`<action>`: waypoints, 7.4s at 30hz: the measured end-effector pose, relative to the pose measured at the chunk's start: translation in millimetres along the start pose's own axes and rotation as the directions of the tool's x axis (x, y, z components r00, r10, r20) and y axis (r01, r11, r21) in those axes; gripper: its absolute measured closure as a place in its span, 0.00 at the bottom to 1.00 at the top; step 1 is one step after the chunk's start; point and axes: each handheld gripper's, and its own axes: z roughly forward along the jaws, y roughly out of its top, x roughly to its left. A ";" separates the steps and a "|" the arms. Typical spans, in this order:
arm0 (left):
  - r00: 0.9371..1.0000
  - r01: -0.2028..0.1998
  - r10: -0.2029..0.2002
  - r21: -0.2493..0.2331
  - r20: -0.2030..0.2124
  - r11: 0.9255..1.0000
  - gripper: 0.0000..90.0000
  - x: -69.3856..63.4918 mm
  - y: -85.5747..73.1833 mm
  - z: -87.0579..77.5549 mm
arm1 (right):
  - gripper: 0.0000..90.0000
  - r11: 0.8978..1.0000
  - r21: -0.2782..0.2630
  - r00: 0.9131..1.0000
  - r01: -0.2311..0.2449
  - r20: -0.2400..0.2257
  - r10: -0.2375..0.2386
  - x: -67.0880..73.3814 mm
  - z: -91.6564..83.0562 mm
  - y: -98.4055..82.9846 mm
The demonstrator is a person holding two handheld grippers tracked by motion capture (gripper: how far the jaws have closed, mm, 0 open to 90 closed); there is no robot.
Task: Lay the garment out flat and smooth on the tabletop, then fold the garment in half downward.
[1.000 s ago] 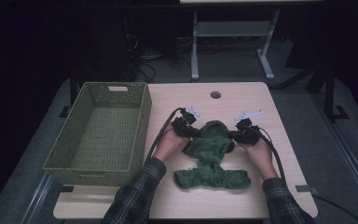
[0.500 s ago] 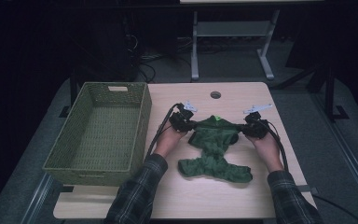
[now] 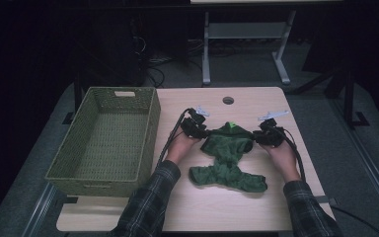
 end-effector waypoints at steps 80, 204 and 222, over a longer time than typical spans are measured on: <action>0.998 -0.061 0.062 -0.044 0.030 0.997 0.15 -112.7 -159.1 -104.1 | 0.85 0.954 -0.104 0.891 0.281 -0.341 -0.300 201.0 -28.4 -13.8; 0.998 -0.054 0.055 -0.041 0.028 0.998 0.15 -114.4 -158.1 -103.3 | 0.78 0.997 -0.058 0.986 0.053 -0.158 -0.062 73.1 -90.8 -71.2; 0.998 -0.053 0.054 -0.042 0.027 0.998 0.15 -114.5 -158.2 -103.2 | 0.71 0.999 -0.006 0.978 0.048 -0.202 -0.048 58.7 -115.2 -132.6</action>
